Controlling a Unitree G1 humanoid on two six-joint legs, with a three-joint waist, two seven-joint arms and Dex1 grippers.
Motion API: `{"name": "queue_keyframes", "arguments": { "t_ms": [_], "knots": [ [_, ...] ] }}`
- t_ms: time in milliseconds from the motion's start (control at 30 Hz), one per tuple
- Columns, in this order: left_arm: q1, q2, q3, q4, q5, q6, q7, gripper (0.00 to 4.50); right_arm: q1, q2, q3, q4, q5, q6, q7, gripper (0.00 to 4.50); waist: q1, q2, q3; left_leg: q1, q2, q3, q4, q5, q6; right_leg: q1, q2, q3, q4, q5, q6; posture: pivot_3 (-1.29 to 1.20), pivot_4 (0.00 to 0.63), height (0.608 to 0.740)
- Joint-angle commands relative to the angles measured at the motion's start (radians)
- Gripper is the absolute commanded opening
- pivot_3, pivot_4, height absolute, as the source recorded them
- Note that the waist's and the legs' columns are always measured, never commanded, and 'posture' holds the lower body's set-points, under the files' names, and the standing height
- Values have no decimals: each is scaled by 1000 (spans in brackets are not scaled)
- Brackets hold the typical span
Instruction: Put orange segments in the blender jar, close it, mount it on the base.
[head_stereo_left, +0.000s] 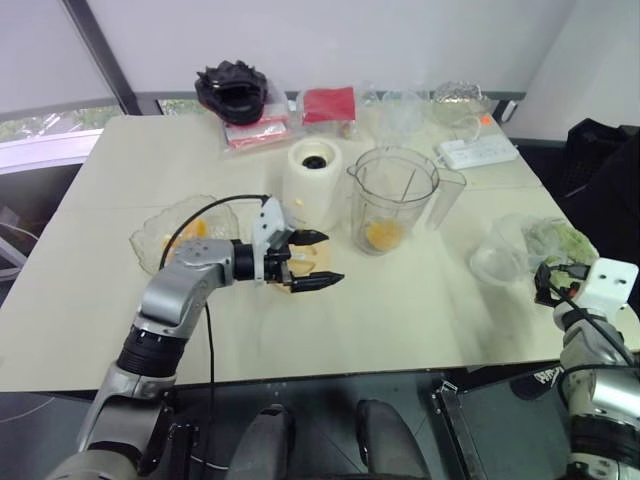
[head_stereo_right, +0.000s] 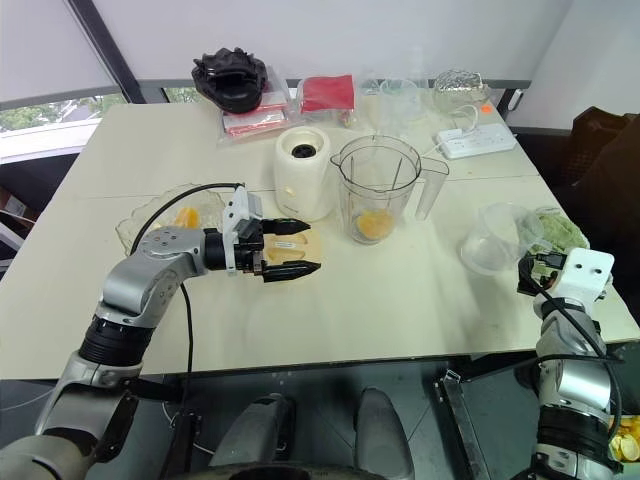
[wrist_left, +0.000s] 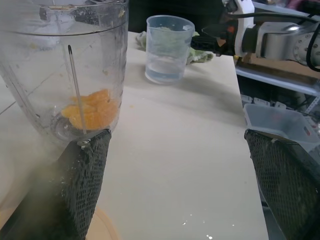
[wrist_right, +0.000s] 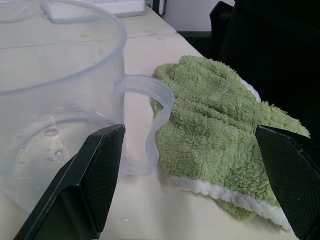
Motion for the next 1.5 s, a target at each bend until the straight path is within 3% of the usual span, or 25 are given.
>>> {"name": "queue_keyframes", "arguments": {
  "t_ms": [33, 967, 1067, 1233, 1267, 1500],
  "knots": [
    [-13, 15, 8, -35, -16, -20, -4, 4445, -29, -21, -22, 15, -19, -40, -8, 4288, 0, 0, 0, 0, 0, 0, 0, 0, 0, 0, 0, 0, 0, 0, 0, 0, 150, 740],
    [-28, 45, 10, -44, -16, -17, -1, 4445, -157, -48, -14, 229, -58, -159, -20, 4288, -1, 0, 0, 0, 0, 0, -1, 0, 0, 0, 0, 0, -1, 0, 0, 0, 150, 740],
    [-28, 47, 12, -45, -15, -18, 2, 4500, -161, -42, -7, 236, -62, -167, -19, 3005, -1, 0, 1, 0, 0, 0, -1, 0, 0, 0, 0, 0, -1, 0, 0, 0, 150, 740],
    [-27, 47, 13, -46, -13, -20, 8, 4500, -152, -28, 1, 233, -61, -176, -15, 266, 1, 0, 1, -1, 0, 0, -1, 0, 0, 0, 0, 0, -2, 0, 0, 0, 150, 740],
    [-27, 48, 14, -46, -14, -20, 9, 4500, -150, -25, 2, 232, -61, -178, -15, 30, 0, 0, 1, -1, 0, 0, -1, 0, 0, 0, 0, 0, -2, 0, 0, 0, 150, 740],
    [-37, 51, 22, -34, -15, -22, 16, 4500, -114, 19, 4, 163, -51, -166, -25, 30, 1, 0, 1, -1, 0, -1, -1, 0, 0, 0, 0, 0, -2, 0, 1, 0, 150, 740]
  ]
}}
